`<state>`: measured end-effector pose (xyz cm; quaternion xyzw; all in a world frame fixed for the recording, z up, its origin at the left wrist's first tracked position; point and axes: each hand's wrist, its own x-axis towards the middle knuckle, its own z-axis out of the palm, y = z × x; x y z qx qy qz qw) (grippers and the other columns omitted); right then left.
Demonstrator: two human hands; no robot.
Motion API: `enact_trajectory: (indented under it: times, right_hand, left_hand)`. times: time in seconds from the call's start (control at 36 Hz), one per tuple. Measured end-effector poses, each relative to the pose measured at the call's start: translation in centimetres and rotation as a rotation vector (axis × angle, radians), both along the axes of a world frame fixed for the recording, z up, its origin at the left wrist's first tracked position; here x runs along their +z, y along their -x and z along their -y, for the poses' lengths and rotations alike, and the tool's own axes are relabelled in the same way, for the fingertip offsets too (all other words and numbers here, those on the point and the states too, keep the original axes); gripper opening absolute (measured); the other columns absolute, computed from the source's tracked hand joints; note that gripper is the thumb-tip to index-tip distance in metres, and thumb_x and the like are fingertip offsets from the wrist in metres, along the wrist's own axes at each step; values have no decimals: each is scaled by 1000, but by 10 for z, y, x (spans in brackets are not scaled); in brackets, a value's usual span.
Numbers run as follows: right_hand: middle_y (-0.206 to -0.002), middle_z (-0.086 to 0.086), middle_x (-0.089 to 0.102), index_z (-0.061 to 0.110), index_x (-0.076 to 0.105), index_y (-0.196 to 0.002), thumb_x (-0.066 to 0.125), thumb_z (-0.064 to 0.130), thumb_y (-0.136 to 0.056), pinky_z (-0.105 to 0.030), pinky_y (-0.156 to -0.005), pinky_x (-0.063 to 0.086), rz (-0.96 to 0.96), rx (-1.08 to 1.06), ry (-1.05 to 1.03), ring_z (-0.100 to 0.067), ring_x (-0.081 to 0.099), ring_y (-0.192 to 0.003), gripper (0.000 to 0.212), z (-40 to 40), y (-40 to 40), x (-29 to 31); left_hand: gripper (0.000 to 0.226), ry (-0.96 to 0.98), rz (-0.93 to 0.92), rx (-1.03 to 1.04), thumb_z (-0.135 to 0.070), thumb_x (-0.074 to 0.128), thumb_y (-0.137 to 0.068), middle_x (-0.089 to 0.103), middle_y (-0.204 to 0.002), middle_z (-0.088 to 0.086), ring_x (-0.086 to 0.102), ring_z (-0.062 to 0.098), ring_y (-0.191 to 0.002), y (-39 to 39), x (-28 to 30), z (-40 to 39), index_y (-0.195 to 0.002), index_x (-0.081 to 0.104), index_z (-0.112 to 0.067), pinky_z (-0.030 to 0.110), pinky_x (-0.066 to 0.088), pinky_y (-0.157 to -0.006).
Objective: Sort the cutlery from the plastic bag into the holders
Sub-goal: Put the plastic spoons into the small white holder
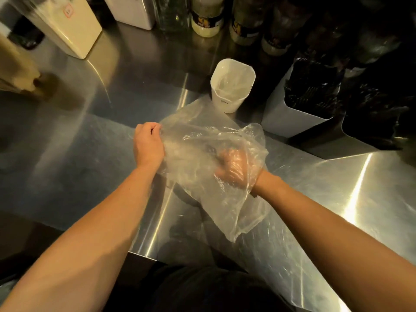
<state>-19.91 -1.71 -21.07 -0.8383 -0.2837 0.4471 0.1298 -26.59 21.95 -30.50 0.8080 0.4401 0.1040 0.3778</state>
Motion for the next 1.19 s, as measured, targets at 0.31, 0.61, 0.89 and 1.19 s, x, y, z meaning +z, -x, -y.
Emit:
enact_trajectory:
  times: [0.31, 0.61, 0.89, 1.19]
  right_hand:
    - [-75, -10, 52, 5, 58, -78, 63, 14, -86, -34, -62, 46, -356, -545, -466, -19, 52, -68, 14, 69, -5, 35]
    - [-53, -1, 49, 13, 58, -62, 55, 1, -84, -27, -46, 31, -274, -621, -314, -16, 39, -48, 25, 105, -5, 49]
    - [-61, -16, 47, 11, 53, -62, 56, 16, -87, -23, -43, 31, -240, -671, -241, -18, 37, -42, 25, 165, -8, 59]
    - [-59, -1, 53, 18, 55, -64, 54, 10, -96, -23, -44, 23, -556, -822, -678, -15, 37, -55, 33, 188, -11, 66]
  left_hand:
    - [32, -327, -130, -30, -32, 56, -96, 55, -129, 10, 42, 36, -125, -15, 52, 2, -125, 58, -19, 49, 35, -105]
    - [81, -205, -69, -978, -17, 49, -68, 41, -149, 0, 29, 26, -136, -38, 143, 139, -147, 40, -28, 40, 26, -115]
    - [52, -26, -604, -834, -18, 43, -90, 43, -145, 8, 39, 30, -129, 4, 90, 135, -139, 32, -28, 47, 41, -103]
    - [23, 550, 217, -435, -33, 50, -104, 62, -123, -3, 61, 14, -108, -47, 178, 226, -124, 56, -24, 31, 52, -89]
